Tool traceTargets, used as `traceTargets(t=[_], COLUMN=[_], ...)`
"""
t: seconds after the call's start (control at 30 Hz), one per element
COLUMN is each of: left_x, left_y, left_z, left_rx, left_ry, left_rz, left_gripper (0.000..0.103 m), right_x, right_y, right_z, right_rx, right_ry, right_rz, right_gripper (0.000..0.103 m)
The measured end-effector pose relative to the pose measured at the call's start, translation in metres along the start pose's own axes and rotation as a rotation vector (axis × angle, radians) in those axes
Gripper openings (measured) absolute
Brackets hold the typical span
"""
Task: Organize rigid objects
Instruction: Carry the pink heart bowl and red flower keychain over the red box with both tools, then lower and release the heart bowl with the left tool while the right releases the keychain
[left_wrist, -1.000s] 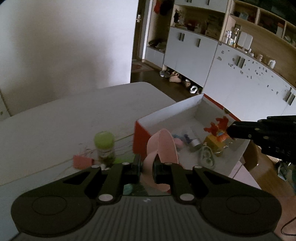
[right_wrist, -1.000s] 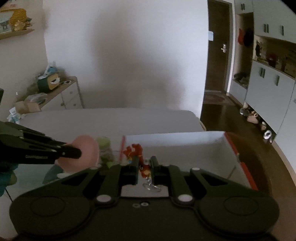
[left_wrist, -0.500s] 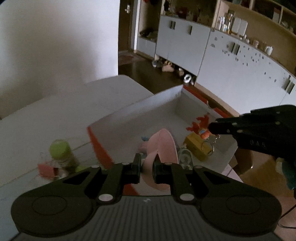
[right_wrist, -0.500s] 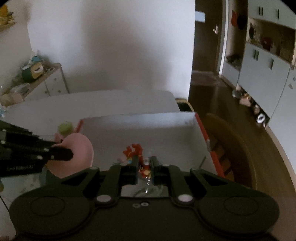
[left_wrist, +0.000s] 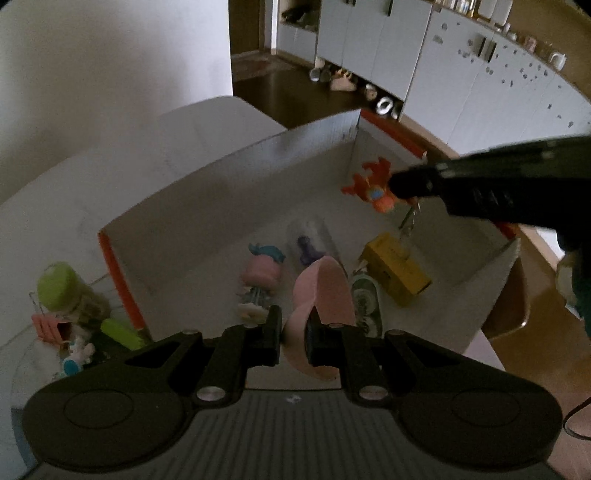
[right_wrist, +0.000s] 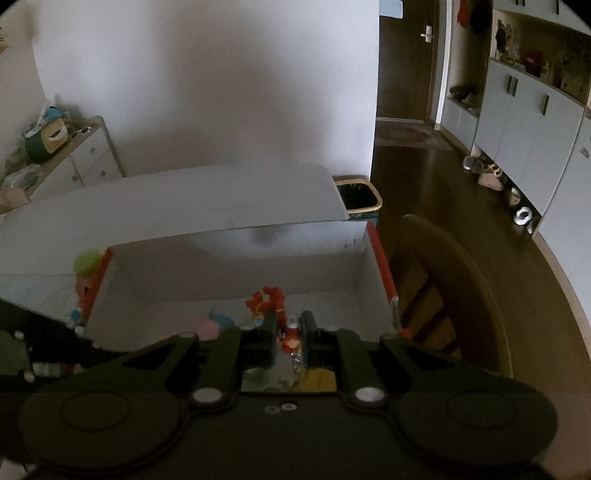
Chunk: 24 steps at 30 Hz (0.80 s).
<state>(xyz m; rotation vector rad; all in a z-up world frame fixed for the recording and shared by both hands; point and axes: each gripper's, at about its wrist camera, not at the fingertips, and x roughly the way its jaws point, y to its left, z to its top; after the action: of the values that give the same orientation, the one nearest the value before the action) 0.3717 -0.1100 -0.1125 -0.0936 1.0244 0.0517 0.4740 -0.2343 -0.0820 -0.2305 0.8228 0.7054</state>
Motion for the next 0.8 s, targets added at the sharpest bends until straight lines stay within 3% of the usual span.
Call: traceTargets(t=[0.37,0.47,0.6,0.8], left_x=[0.04,0.048,0.053,0.062], left_y=[-0.005,-0.007,-0.006,0.0], left_z=[0.011,0.013,0.014,0.014], left_rx=[-0.044,-0.045,-0.047,-0.058], left_ry=[0.096,0.117,0.131,0.174], left_rz=[0.052,0.054,0.062,0.065], left_gripper=[0.013,0.013,0.013,0.014], right_x=[0.043,0.05,0.056,0.054], right_y=[-0.002,-0.001,0.002,0.003], right_z=[0.003,0.0,-0.003,-0.007], right_rx=[-0.074,-0.09,-0.113,-0.12], right_ry=[0.068,0.091,0.123,0.13], right_rz=[-0.024,-0.025,-0.031,-0.002], right_gripper=[0.011,0.004,0.004,0.012])
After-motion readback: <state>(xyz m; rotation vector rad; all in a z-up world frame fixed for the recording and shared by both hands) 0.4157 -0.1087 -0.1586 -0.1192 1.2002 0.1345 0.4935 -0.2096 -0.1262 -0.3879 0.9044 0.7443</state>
